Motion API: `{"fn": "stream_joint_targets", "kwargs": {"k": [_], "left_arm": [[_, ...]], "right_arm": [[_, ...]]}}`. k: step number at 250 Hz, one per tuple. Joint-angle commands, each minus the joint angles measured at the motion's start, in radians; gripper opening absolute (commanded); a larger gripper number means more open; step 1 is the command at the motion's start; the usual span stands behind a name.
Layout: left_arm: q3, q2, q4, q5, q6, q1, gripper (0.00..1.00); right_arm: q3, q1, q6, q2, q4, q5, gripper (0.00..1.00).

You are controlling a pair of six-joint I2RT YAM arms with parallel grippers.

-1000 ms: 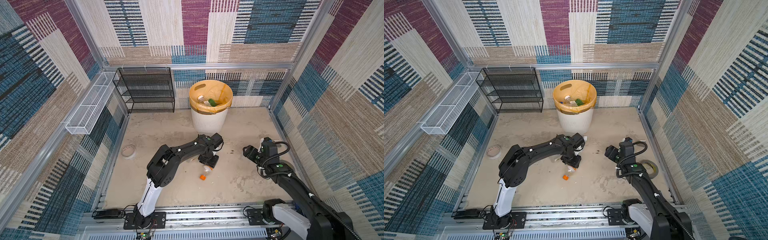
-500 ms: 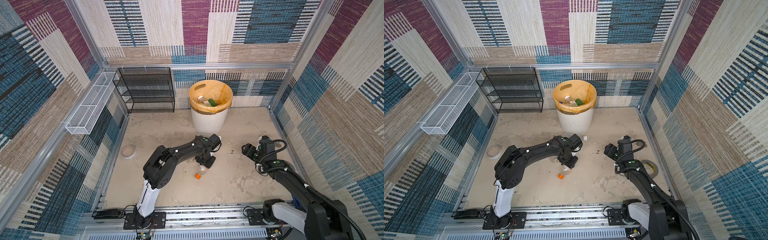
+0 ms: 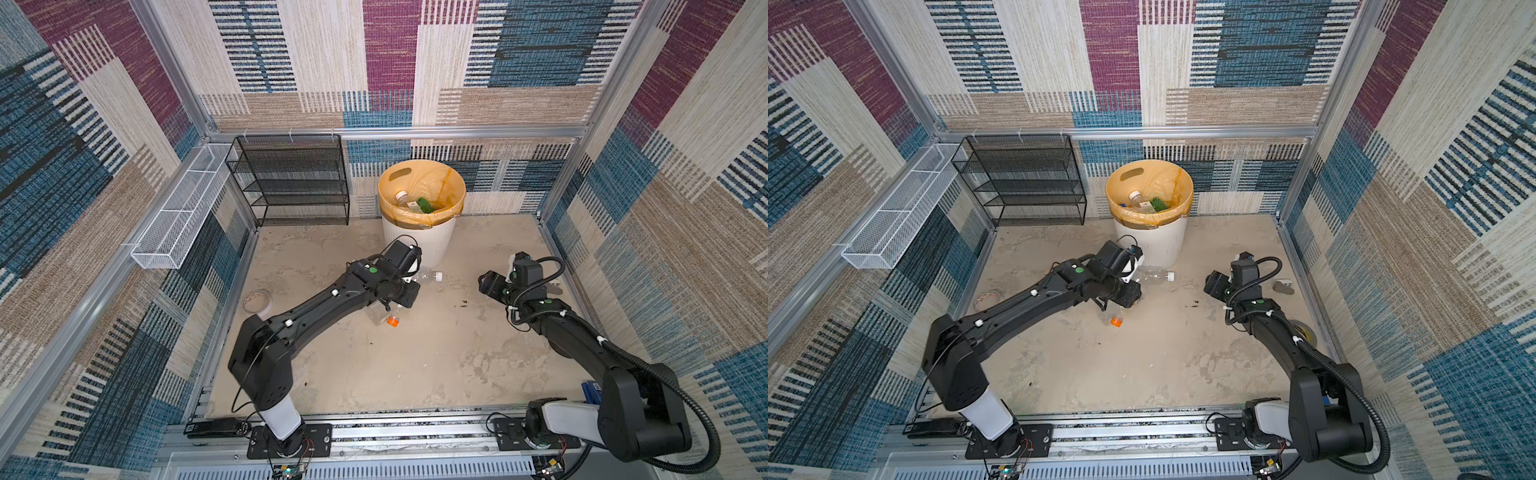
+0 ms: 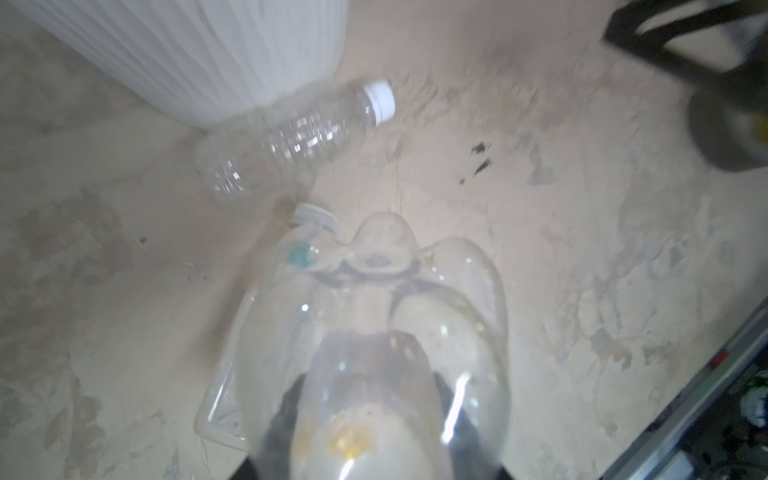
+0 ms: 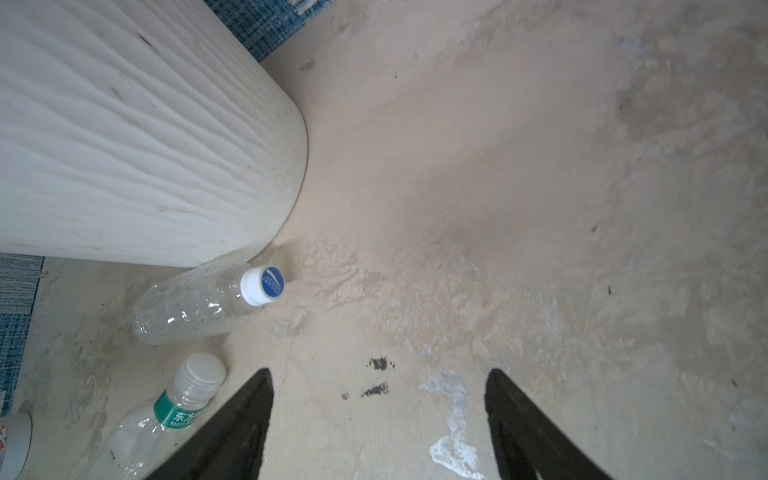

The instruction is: Throw the plastic bottles in the bin

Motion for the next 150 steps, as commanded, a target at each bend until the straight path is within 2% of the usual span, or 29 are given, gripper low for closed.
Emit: {"fn": "stream_joint_targets", "kwargs": {"k": [1,33,54,80,95,116,137,150], "left_arm": [[-0.086,-0.155,0.285,-0.086,0.098,0.005,0.44],[-0.275,-0.384,0.641,-0.154,0.203,0.005,0.44],[-0.454,-0.527,0.98,-0.143,0.27,0.005,0.44],[-0.536,-0.596,1.278,-0.144,0.355,0.005,0.44],[-0.511,-0.582,1.337,-0.141,0.421,0.005,0.45],[-0.417,-0.524,1.363,-0.087,0.439,0.029,0.45],[-0.216,-0.389,1.294,-0.013,0.357,0.096,0.45],[-0.054,-0.268,1.152,0.009,0.274,0.139,0.45]], "right_arm": [[0.049,0.001,-0.066,0.037,0.052,0.005,0.8],[0.083,0.01,-0.071,0.075,0.067,-0.01,0.8],[0.086,0.016,-0.073,0.085,0.078,-0.002,0.79],[0.096,0.023,-0.077,0.086,0.082,0.002,0.78],[0.1,0.03,-0.076,0.081,0.086,0.005,0.78],[0.093,0.047,-0.076,0.071,0.107,0.014,0.78],[0.086,0.073,-0.074,0.07,0.13,0.028,0.78],[0.09,0.091,-0.074,0.074,0.135,0.04,0.78]]}}
